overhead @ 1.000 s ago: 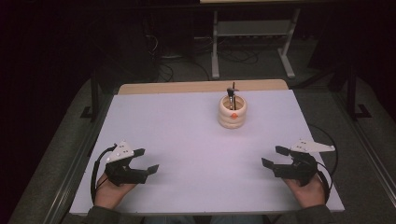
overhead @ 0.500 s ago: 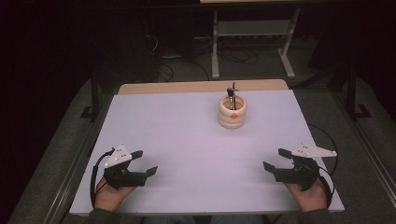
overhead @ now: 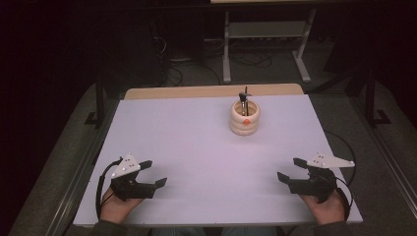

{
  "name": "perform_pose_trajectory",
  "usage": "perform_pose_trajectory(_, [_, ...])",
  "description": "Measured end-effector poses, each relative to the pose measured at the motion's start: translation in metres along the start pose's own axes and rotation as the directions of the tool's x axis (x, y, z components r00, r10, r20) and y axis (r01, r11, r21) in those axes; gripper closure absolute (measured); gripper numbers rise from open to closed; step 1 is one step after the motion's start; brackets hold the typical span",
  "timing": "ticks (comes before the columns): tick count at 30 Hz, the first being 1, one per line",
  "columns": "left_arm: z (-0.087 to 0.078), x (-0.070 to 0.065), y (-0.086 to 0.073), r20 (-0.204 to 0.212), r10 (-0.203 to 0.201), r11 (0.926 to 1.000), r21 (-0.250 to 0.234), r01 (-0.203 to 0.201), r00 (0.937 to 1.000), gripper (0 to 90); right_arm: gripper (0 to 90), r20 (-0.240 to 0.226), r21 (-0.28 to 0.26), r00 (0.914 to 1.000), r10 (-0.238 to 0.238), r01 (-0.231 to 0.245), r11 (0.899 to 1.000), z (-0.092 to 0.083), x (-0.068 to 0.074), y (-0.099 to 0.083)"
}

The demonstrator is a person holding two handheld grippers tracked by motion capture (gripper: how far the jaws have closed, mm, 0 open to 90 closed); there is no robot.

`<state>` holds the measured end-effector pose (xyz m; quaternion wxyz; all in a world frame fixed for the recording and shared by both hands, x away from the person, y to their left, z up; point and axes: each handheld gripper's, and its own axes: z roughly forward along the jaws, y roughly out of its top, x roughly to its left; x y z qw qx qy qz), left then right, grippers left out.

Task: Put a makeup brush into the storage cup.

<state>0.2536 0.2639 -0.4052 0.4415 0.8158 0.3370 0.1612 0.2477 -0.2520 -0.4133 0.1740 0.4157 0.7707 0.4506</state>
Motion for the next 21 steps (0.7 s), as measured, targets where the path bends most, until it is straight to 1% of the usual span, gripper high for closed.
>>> perform_pose_trajectory(6, [0.0013, -0.0011, 0.0007, 0.007, 0.005, 1.0, 0.003, -0.005, 1.0, 19.0, 19.3, 0.003, 0.01, 0.9999, -0.012, 0.012, 1.0, 0.0022, 0.0011, -0.0007])
perform_pose_trajectory(8, [0.002, -0.0009, 0.0002, 0.005, 0.009, 0.9999, 0.004, -0.01, 0.9999, 19.0, 19.4, 0.005, 0.013, 0.9996, -0.026, 0.026, 1.0, 0.0027, 0.0013, -0.0008])
perform_pose_trajectory(13, [0.0028, -0.0007, 0.0002, 0.012, 0.012, 0.9999, 0.004, -0.012, 0.9999, 19.0, 19.5, 0.006, 0.012, 0.9997, -0.026, 0.025, 1.0, 0.0028, 0.0024, -0.0007])
perform_pose_trajectory(15, [0.0024, -0.0005, 0.0001, 0.007, 0.019, 0.9998, 0.005, -0.019, 0.9998, 19.0, 19.5, 0.008, 0.009, 0.9995, -0.03, 0.03, 1.0, 0.0025, 0.0025, -0.0005])
perform_pose_trajectory(19, [0.002, -0.0001, -0.0001, 0.007, 0.009, 1.0, -0.003, -0.009, 0.9999, 19.0, 19.5, 0.005, 0.006, 0.9995, -0.031, 0.031, 1.0, 0.0019, 0.0033, -0.0001])
perform_pose_trajectory(21, [0.0018, -0.0004, 0.0004, 0.007, 0.022, 0.9998, 0.005, -0.022, 0.9997, 19.0, 19.6, 0.006, 0.002, 0.9993, -0.038, 0.038, 0.999, 0.0019, 0.0035, 0.0002])
